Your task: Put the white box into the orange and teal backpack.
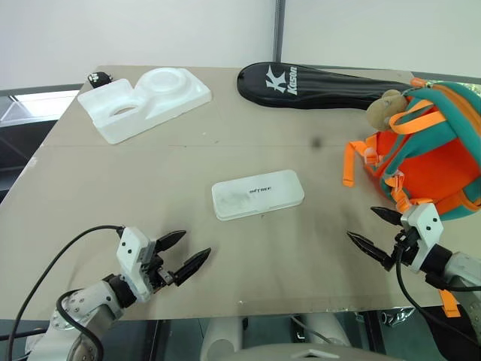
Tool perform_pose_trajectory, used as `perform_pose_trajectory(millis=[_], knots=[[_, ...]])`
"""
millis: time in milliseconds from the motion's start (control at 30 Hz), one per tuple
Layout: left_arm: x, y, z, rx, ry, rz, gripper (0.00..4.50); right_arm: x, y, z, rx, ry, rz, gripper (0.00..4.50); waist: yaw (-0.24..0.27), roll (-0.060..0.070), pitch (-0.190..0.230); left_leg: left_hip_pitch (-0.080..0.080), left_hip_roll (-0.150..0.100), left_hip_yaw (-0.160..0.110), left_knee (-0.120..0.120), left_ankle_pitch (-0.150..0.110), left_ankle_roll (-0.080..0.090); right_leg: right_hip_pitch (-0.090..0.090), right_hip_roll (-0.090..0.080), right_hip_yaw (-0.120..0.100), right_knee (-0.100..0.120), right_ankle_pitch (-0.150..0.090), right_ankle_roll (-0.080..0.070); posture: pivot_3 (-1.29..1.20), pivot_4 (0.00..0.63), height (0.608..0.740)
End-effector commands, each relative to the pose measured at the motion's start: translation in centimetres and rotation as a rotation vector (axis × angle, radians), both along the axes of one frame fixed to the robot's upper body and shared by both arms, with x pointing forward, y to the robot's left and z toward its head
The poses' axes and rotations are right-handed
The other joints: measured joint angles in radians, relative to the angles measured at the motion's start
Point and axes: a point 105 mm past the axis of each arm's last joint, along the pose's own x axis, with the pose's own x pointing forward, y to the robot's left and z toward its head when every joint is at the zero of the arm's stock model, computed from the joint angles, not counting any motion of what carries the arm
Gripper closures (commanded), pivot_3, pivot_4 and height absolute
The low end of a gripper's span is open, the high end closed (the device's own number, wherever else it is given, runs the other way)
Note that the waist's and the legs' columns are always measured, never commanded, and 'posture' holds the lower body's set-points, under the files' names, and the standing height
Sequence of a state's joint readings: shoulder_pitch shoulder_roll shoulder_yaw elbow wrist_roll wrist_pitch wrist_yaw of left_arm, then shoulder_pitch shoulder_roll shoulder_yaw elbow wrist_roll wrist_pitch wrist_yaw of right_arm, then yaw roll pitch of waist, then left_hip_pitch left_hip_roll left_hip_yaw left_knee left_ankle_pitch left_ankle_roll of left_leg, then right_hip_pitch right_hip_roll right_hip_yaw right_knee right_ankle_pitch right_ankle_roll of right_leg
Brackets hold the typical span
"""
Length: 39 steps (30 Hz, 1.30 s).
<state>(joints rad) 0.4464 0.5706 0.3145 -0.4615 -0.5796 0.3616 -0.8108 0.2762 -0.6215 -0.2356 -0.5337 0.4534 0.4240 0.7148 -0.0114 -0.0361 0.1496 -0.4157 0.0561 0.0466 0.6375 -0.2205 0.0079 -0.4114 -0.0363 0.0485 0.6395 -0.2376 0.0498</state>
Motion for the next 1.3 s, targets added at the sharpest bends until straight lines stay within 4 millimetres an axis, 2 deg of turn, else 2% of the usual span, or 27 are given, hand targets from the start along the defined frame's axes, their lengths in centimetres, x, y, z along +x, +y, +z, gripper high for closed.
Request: perform_pose_trajectory(millis=[33, 133, 233, 267, 367, 433, 500, 533, 567, 633, 700, 800, 867, 967, 1067, 1167, 1233, 1300], knots=[[0.8, 0.3, 1.8, -0.027, -0.062, 0.051, 0.00, 1.0, 1.4, 1.7, 0.040, -0.036, 0.018, 0.10, -0.001, 0.000, 0.000, 0.000, 0.000, 0.000, 0.000, 0.000, 0.000, 0.000, 0.000, 0.000, 0.000, 0.000, 0.000, 0.00, 0.150, 0.740], [2.1, 0.8, 2.6, -0.074, -0.077, 0.152, 0.00, 2.5, 3.9, 2.4, 0.073, 0.002, 0.054, 0.10, -0.006, 0.000, 0.000, 0.001, 0.001, 0.000, 0.002, 0.000, 0.000, 0.000, 0.001, 0.002, 0.002, 0.001, 0.000, 0.00, 0.150, 0.740], [2.4, 0.7, 2.9, -0.100, -0.074, 0.184, 0.00, 3.8, 4.8, 2.4, 0.064, 0.012, 0.047, 0.10, -0.002, -0.003, -0.002, 0.001, 0.001, -0.002, 0.003, 0.000, 0.000, 0.000, 0.003, 0.001, 0.003, 0.001, -0.001, 0.00, 0.150, 0.740], [2.7, 1.0, 3.1, -0.121, -0.076, 0.216, 0.25, 4.5, 5.0, 2.4, 0.077, 0.021, 0.028, 0.33, -0.002, -0.003, -0.002, 0.001, 0.001, -0.001, 0.003, 0.000, 0.000, 0.000, 0.002, 0.001, 0.003, 0.001, -0.001, 0.00, 0.150, 0.740], [3.7, 1.1, 3.5, -0.176, -0.052, 0.290, 1.44, 7.1, 5.9, 2.0, 0.071, 0.025, -0.031, 1.49, 0.000, -0.003, -0.002, -0.001, 0.000, 0.000, 0.003, 0.000, 0.000, 0.000, 0.002, 0.002, 0.002, 0.001, -0.001, 0.00, 0.150, 0.740], [4.6, 1.1, 3.3, -0.161, -0.028, 0.338, 2.38, 9.0, 6.3, 1.9, 0.053, 0.009, -0.094, 2.40, -0.001, -0.003, -0.002, -0.001, 0.000, -0.001, 0.003, 0.000, 0.000, 0.000, 0.002, 0.002, 0.002, 0.001, -0.001, 0.00, 0.150, 0.740], [5.6, 1.5, 3.2, -0.163, -0.018, 0.411, 3.51, 10.7, 6.7, 1.9, 0.024, -0.021, -0.155, 3.51, -0.001, -0.003, -0.002, -0.001, 0.000, -0.001, 0.003, 0.000, 0.000, 0.000, 0.002, 0.002, 0.003, 0.001, -0.001, 0.00, 0.150, 0.740], [6.2, 1.5, 2.9, -0.114, -0.012, 0.439, 3.96, 11.4, 7.4, 1.7, 0.007, -0.030, -0.162, 3.94, -0.001, -0.003, -0.002, -0.001, 0.000, -0.001, 0.003, 0.000, 0.000, 0.000, 0.003, 0.002, 0.003, 0.001, -0.001, 0.00, 0.150, 0.740], [6.5, 1.4, 2.6, -0.076, -0.009, 0.454, 4.03, 11.7, 7.8, 1.6, -0.005, -0.034, -0.163, 4.45, -0.001, -0.003, -0.002, -0.001, 0.000, -0.001, 0.003, 0.000, 0.000, 0.000, 0.003, 0.002, 0.004, 0.001, 0.000, 0.00, 0.150, 0.740], [7.7, 0.8, 1.7, 0.001, 0.018, 0.490, 4.03, 12.6, 8.9, 0.8, -0.055, -0.023, -0.158, 4.45, -0.001, -0.003, -0.002, 0.000, -0.001, -0.001, 0.003, 0.000, 0.000, 0.001, 0.003, 0.002, 0.004, 0.002, 0.001, 0.00, 0.150, 0.740], [8.6, -0.7, 1.4, 0.024, 0.031, 0.468, 4.03, 13.1, 9.9, 0.2, -0.080, -0.006, -0.143, 4.45, 0.000, -0.003, -0.002, -0.001, -0.001, -0.001, 0.003, 0.000, 0.000, 0.001, 0.003, 0.002, 0.003, 0.003, 0.002, 0.00, 0.150, 0.740], [9.2, -2.4, 1.0, 0.064, 0.054, 0.410, 4.03, 12.5, 11.3, 0.0, -0.063, 0.017, -0.069, 4.45, -0.001, -0.003, -0.002, -0.002, -0.001, -0.001, 0.003, 0.000, 0.000, 0.001, 0.003, 0.002, 0.003, 0.004, 0.003, 0.00, 0.150, 0.740], [9.6, -3.2, 1.0, 0.088, 0.047, 0.364, 4.03, 11.2, 11.7, -0.4, -0.058, 0.050, 0.000, 4.45, -0.002, -0.003, -0.002, -0.002, -0.001, -0.001, 0.003, 0.000, 0.000, 0.000, 0.003, 0.002, 0.003, 0.004, 0.003, 0.00, 0.150, 0.740], [10.0, -4.2, 1.6, 0.144, -0.013, 0.259, 4.03, 9.7, 11.3, -0.5, -0.011, 0.113, 0.019, 4.45, 0.003, -0.003, -0.002, -0.002, -0.001, -0.004, 0.000, 0.000, 0.000, 0.000, 0.003, 0.000, 0.003, 0.003, 0.003, 0.00, 0.150, 0.740], [10.5, -4.4, 1.9, 0.154, -0.023, 0.228, 4.03, 8.1, 10.7, 0.0, 0.015, 0.139, 0.038, 4.45, 0.000, -0.002, -0.002, -0.001, -0.001, -0.004, 0.000, 0.000, 0.000, 0.000, 0.003, 0.000, 0.003, 0.003, 0.003, 0.00, 0.150, 0.740], [10.7, -4.5, 2.0, 0.170, -0.033, 0.199, 4.03, 7.6, 10.0, 0.1, 0.007, 0.139, 0.012, 4.45, -0.001, -0.002, -0.002, -0.002, -0.001, -0.003, 0.000, 0.000, 0.000, 0.000, 0.003, 0.000, 0.003, 0.003, 0.003, 0.00, 0.150, 0.740], [10.7, -3.8, 2.2, 0.122, -0.021, 0.218, 4.03, 8.1, 9.1, 0.0, -0.012, 0.123, -0.052, 4.45, -0.005, -0.002, -0.002, -0.001, -0.001, -0.003, 0.001, 0.000, 0.000, 0.000, 0.003, 0.001, 0.003, 0.003, 0.003, 0.00, 0.150, 0.740], [10.0, -1.9, 2.5, 0.089, -0.001, 0.229, 3.50, 8.6, 7.8, -0.2, -0.039, 0.112, -0.108, 4.50, -0.006, -0.002, -0.002, -0.001, -0.001, -0.002, 0.001, 0.000, 0.000, 0.000, 0.003, 0.001, 0.003, 0.003, 0.003, 0.00, 0.150, 0.740]])
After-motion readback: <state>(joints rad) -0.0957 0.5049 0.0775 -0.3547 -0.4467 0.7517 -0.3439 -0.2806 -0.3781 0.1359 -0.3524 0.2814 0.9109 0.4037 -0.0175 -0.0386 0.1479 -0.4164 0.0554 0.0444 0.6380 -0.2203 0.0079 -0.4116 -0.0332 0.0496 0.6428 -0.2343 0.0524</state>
